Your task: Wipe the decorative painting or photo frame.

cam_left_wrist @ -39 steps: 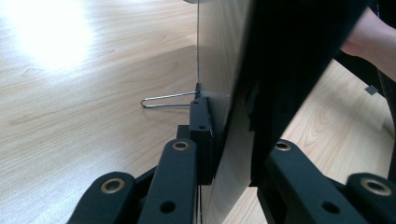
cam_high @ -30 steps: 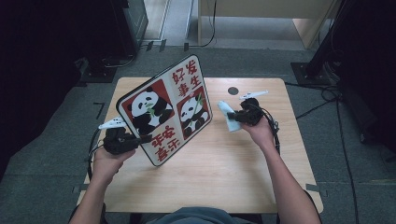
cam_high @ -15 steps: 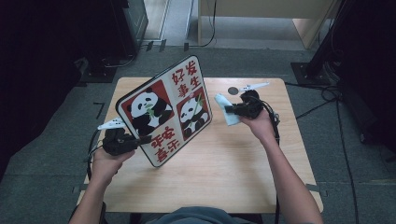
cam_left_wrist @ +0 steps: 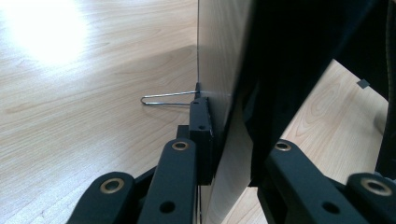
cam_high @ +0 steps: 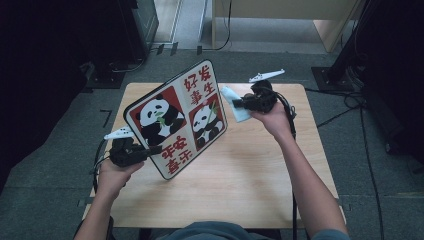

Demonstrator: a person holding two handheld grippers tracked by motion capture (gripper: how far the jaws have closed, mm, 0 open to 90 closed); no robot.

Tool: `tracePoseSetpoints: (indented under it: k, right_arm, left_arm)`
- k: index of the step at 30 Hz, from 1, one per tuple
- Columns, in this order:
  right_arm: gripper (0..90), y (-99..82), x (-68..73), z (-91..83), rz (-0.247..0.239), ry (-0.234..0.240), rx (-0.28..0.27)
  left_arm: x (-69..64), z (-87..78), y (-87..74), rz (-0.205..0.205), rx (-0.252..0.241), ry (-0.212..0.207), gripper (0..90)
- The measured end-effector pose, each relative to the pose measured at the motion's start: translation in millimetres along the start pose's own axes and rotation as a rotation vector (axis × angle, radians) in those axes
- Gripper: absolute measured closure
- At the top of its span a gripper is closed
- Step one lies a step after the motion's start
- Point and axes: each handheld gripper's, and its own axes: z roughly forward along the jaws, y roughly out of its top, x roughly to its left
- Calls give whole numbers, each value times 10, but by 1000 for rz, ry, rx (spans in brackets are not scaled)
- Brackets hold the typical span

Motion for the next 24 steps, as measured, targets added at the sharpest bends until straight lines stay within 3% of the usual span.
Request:
tracePoseSetpoints:
  k: [7,8,9,10,15,24]
  right_arm:
    - [801,389,157,-80,-50,27,-36]
    - [801,510,202,-102,-61,31,-53]
    - [801,510,202,-102,-61,31,-53]
    - [799,628,254,-125,-78,29,-75]
    - [798,857,366,-132,-112,18,-142]
    - [798,838,340,125,-89,28,-98]
  left_arm:
    - [0,0,-1,1,0,0,809]
    - [1,-1,-1,3,1,-1,809]
    - [1,-1,-1,3,1,-1,809]
    - [1,-1,-1,3,1,-1,809]
    - [6,-1,-2,3,0,-4,809]
    - [22,-7,3,7,4,-7,810]
